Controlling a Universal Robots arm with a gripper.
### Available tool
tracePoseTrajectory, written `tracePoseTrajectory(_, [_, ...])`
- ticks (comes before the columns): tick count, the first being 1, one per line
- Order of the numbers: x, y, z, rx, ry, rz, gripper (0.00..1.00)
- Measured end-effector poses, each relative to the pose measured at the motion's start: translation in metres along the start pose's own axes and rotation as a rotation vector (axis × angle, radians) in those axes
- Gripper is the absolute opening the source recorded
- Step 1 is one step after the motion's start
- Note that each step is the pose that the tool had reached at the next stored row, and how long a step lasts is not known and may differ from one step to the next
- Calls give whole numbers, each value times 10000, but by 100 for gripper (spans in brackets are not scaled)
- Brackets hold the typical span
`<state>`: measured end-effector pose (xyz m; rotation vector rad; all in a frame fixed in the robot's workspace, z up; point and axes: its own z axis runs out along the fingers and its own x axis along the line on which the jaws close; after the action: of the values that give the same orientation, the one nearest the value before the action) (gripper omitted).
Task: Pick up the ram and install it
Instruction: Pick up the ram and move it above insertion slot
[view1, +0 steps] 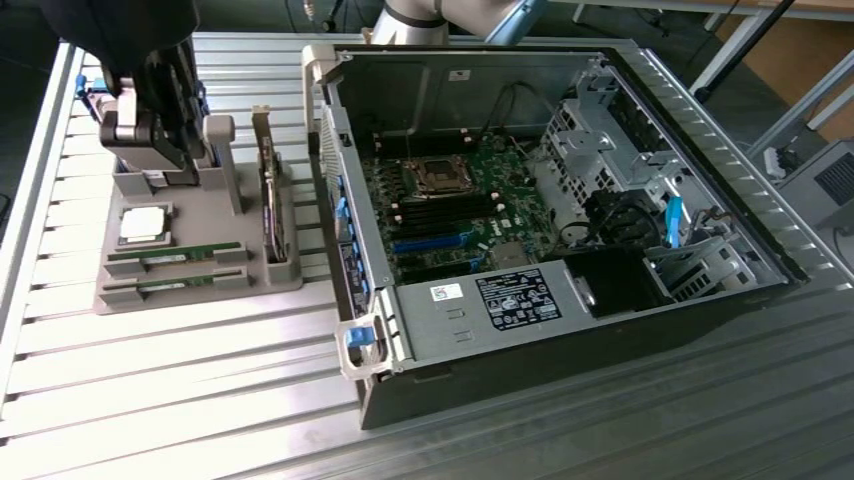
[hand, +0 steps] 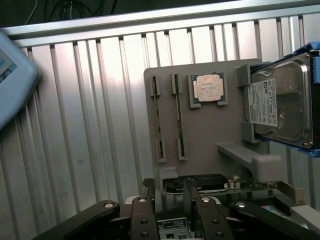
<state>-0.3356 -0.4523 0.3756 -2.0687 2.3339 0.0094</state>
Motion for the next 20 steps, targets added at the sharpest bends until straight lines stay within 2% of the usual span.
tracePoseTrajectory(3, [4, 0, 15, 0, 0, 0, 35])
tracePoseTrajectory(6, [7, 0, 26, -4, -39, 1, 35])
tracePoseTrajectory(20, [35, -2, 102, -7, -67, 1, 35])
